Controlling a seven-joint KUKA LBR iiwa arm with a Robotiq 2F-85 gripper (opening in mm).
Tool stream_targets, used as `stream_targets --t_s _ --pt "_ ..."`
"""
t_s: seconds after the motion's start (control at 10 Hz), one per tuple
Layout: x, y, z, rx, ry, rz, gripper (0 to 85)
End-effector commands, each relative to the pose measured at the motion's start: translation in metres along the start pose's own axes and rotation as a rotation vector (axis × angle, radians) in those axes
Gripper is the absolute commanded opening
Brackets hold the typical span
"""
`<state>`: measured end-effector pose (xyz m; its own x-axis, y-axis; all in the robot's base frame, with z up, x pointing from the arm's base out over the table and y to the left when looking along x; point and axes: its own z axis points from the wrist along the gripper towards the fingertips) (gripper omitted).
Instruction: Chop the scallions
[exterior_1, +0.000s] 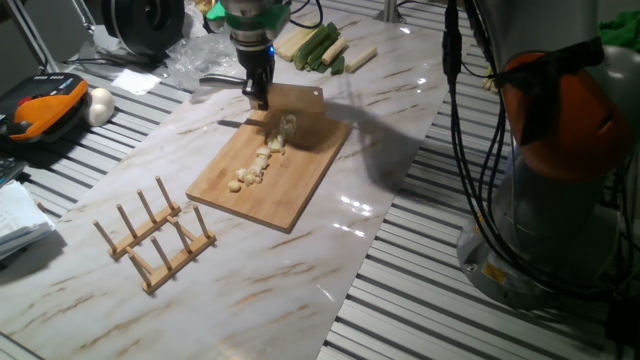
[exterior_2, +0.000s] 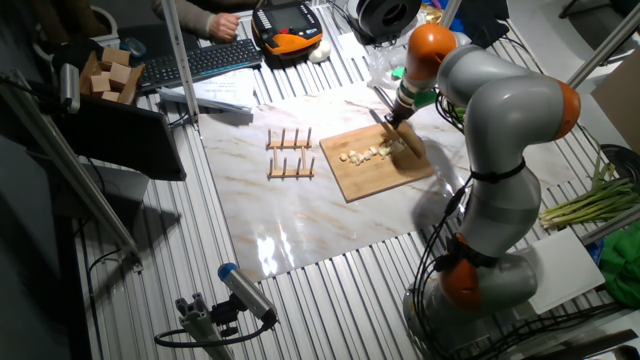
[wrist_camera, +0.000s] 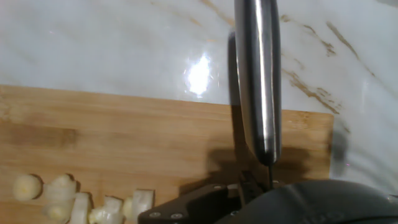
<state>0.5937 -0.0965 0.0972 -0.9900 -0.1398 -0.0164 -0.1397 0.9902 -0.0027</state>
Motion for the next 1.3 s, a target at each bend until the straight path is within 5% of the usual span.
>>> stream_targets --t_s 0.0,0.5,1.2 --pt "0.000 0.003 -0.001 -0.003 0.004 0.012 0.0" --pt "0.001 0.021 -0.008 -0.009 0.003 0.031 0.0" --pt "0.003 0.023 -0.008 0.000 -0.016 0.002 0.0"
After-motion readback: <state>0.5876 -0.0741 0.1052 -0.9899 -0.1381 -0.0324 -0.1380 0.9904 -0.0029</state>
